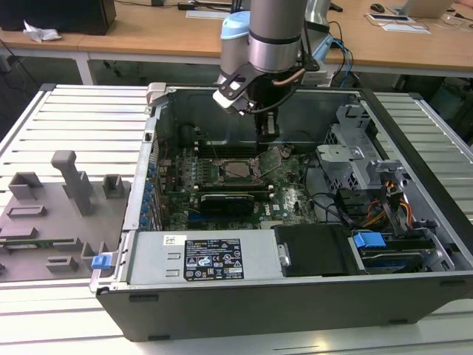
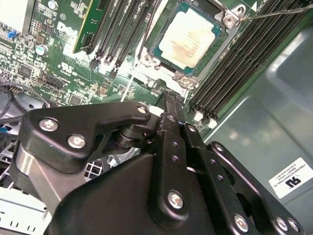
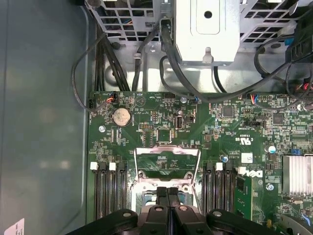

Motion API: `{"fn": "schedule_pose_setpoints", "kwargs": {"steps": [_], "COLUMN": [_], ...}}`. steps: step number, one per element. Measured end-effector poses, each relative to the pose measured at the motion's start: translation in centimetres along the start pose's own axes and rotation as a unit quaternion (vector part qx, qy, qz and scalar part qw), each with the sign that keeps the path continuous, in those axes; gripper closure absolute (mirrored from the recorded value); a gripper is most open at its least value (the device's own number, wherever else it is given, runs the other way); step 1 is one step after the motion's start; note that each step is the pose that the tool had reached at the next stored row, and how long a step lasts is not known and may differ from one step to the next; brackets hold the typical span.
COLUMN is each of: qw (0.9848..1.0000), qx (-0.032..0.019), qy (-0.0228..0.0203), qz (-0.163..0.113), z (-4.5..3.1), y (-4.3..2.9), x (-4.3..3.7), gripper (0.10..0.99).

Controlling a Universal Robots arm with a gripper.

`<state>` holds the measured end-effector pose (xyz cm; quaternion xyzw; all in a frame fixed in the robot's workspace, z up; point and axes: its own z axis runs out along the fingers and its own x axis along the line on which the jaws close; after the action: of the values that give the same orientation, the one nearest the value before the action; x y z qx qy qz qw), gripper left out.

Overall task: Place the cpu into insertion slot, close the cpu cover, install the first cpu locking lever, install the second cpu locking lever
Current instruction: 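Close the cpu cover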

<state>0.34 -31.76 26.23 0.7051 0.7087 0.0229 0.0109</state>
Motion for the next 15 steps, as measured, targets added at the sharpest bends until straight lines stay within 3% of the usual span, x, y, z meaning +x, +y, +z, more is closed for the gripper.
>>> {"fn": "schedule_pose_setpoints", "kwargs": {"steps": [15], "qw": [1.0000], "qx": [0.0020], "qy": [0.0000], "qz": [0.000], "z": [0.04], "y": [0.84], "x": [0.00], "gripper": [0.980]}}
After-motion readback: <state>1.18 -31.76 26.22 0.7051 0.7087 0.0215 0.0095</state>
